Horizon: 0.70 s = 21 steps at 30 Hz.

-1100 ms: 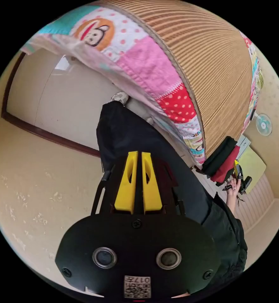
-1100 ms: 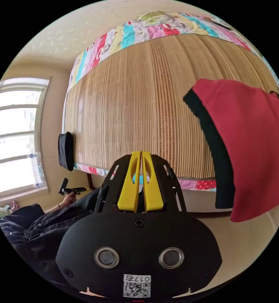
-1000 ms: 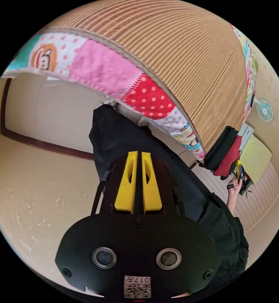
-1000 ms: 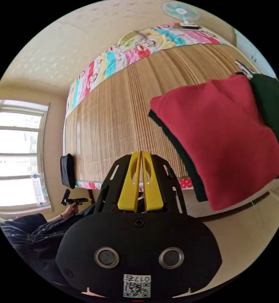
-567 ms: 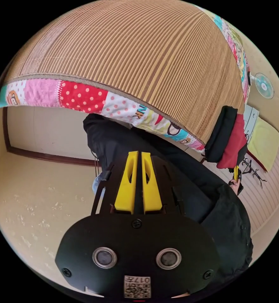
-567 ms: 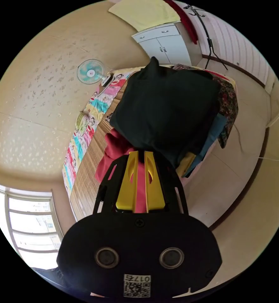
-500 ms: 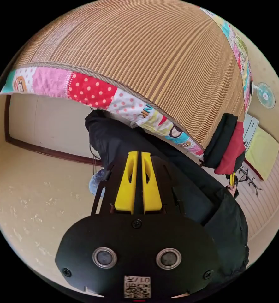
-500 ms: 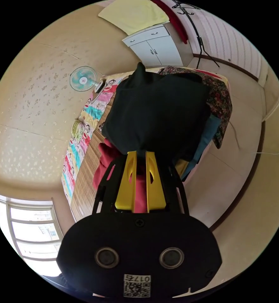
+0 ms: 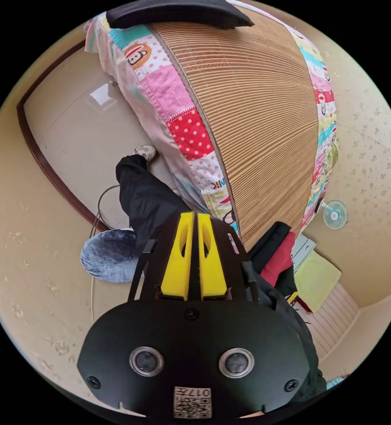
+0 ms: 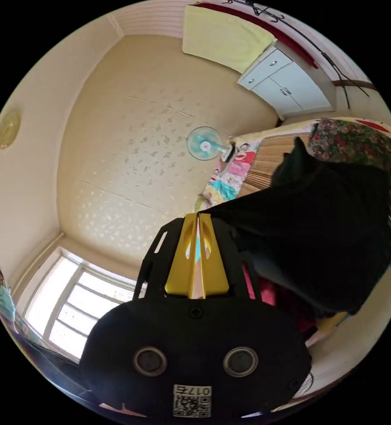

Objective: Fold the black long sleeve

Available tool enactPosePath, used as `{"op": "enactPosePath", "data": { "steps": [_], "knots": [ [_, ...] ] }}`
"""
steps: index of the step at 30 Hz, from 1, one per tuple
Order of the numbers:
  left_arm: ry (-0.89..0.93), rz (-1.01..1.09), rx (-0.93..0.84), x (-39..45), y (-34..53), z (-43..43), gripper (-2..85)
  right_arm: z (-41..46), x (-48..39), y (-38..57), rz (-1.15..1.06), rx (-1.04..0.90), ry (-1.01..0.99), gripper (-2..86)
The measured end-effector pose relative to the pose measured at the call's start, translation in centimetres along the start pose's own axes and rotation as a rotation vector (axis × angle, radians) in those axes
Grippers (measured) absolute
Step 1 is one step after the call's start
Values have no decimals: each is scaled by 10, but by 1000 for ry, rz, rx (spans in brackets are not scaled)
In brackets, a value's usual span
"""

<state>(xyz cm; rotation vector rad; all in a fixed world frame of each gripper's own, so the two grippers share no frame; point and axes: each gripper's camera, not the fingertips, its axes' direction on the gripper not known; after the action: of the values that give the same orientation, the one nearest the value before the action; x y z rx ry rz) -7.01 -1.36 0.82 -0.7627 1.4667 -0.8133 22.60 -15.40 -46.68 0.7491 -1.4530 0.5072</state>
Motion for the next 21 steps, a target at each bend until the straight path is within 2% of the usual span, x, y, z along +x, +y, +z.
{"op": "enactPosePath", "data": {
  "steps": [5, 8, 14, 17, 21],
  "knots": [
    [102, 61, 112, -12, -4, -5, -2, 38, -132, 12, -258, -73, -243, 2],
    [237, 93, 164, -18, -10, -7, 1, 58, -207, 34, -377, -104, -433, 2],
    [342, 367, 188, 18, -20, -13, 39, 92, -345, 118, -651, -253, -609, 2],
    [538, 601, 85, 56, -19, -11, 66, 97, -388, 163, -728, -284, -748, 2],
    [874, 858, -210, 116, 5, 8, 121, 115, -421, 209, -806, -329, -791, 2]
  ]
}}
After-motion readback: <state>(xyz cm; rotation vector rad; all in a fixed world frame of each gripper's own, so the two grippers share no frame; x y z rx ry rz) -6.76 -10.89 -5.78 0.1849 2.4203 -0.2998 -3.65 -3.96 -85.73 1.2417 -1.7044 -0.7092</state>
